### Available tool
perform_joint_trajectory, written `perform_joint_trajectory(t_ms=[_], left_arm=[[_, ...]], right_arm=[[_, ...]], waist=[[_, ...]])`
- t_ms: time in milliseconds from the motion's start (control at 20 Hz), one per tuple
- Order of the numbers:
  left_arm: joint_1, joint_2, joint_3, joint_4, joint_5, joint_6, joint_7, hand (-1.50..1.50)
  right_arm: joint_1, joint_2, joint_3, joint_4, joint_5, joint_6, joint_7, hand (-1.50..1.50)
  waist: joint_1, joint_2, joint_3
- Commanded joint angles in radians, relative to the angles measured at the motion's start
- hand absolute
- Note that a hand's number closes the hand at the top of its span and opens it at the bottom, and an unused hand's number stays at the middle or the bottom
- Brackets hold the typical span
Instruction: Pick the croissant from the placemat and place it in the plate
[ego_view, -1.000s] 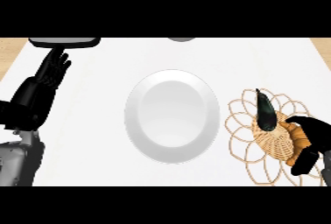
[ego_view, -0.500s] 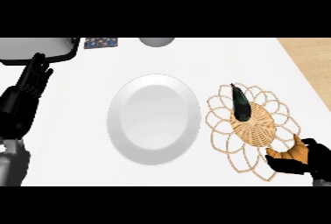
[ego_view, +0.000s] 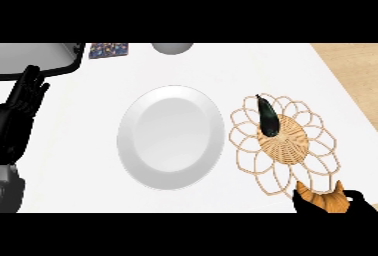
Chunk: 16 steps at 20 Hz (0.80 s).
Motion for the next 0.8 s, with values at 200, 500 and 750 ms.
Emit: perform_joint_trajectory(t_ms=[200, 500, 750], left_arm=[[-0.003, -0.014, -0.018, -0.003, 0.003, -0.009, -0.007, 0.0], [-0.02, -0.018, -0.037, -0.013, 0.008, -0.025, -0.006, 0.0], [-0.041, -0.028, -0.058, -0.024, 0.018, -0.042, -0.011, 0.0]], right_arm=[[0.033, 0.159, 0.204, -0.314, 0.346, -0.088, 0.118, 1.5], [-0.01, 0.23, 0.397, -0.454, 0.591, -0.095, 0.16, 1.5], [-0.078, 0.232, 0.568, -0.429, 0.745, -0.062, 0.273, 1.5]], waist=[[0.046, 0.012, 0.002], [0.092, 0.023, 0.008], [0.138, 0.04, 0.012]])
